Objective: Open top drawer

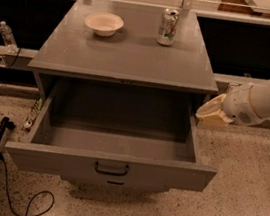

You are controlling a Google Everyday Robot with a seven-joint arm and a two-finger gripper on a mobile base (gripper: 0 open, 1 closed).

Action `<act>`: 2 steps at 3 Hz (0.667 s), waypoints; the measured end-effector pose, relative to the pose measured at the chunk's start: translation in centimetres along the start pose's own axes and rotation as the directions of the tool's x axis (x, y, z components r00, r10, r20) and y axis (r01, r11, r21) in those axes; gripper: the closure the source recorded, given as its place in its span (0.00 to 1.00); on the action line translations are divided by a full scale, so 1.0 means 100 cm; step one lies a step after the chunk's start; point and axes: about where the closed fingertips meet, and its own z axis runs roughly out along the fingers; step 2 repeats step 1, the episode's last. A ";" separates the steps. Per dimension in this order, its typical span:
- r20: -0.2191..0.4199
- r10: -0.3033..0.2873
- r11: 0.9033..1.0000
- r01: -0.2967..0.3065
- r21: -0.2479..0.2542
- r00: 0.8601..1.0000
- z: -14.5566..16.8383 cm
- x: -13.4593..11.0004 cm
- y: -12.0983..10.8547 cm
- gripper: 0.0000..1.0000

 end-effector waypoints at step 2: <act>0.168 0.087 0.987 -0.108 0.117 0.982 -0.053 0.001 0.000 1.00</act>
Offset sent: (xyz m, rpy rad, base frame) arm 0.0000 0.0000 0.0000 0.0000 0.0000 0.0000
